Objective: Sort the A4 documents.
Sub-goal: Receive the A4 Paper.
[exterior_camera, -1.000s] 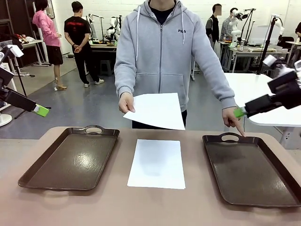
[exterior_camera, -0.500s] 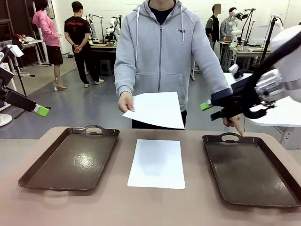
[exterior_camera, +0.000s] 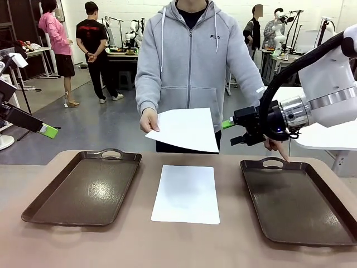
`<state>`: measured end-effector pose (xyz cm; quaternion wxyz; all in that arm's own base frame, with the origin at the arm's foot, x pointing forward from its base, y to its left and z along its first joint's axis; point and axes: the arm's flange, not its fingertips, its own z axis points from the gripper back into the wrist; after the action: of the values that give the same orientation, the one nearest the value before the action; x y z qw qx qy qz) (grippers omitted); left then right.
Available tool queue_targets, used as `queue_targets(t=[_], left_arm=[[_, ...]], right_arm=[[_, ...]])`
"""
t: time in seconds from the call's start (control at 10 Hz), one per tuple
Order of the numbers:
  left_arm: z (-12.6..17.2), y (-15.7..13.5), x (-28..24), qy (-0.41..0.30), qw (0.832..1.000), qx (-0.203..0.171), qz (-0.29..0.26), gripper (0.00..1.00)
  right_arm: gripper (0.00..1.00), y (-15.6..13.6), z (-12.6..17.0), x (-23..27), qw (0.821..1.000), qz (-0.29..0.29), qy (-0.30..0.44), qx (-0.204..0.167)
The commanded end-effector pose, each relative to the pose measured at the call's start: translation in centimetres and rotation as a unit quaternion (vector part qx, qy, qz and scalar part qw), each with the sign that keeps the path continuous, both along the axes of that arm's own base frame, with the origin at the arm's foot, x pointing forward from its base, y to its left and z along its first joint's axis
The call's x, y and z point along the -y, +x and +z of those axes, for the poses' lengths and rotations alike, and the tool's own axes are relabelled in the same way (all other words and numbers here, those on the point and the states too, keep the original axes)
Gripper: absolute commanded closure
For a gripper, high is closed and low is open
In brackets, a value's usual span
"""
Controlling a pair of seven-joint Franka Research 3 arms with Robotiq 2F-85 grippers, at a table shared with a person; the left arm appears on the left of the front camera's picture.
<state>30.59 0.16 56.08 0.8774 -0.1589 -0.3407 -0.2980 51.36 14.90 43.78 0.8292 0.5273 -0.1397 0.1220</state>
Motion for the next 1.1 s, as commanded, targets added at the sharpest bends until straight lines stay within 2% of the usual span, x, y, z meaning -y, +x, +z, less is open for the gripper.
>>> queue_targets(t=[0.0, 0.2, 0.4, 0.6, 1.0], left_arm=[[-0.1, 0.1, 0.0, 0.001, 1.0, 0.0, 0.001, 0.0], [-0.1, 0.1, 0.0, 0.001, 1.0, 0.0, 0.001, 0.0], [-0.1, 0.1, 0.0, 0.001, 1.0, 0.0, 0.001, 0.0], [-0.1, 0.1, 0.0, 0.001, 1.0, 0.0, 0.001, 0.0], [-0.1, 0.1, 0.0, 0.001, 1.0, 0.0, 0.001, 0.0]], right_arm=[[0.0, 1.4, -1.5, -1.3, 0.999, 0.012, 0.045, -0.019], [0.0, 2.6, -2.8, -2.4, 0.998, 0.009, 0.049, -0.037], [0.0, 3.8, -3.2, -3.3, 0.998, 0.012, 0.048, -0.038], [0.0, 5.4, -3.1, -3.7, 0.998, 0.006, 0.053, -0.045], [0.0, 6.3, -2.7, -3.9, 0.994, 0.007, 0.085, -0.061]])
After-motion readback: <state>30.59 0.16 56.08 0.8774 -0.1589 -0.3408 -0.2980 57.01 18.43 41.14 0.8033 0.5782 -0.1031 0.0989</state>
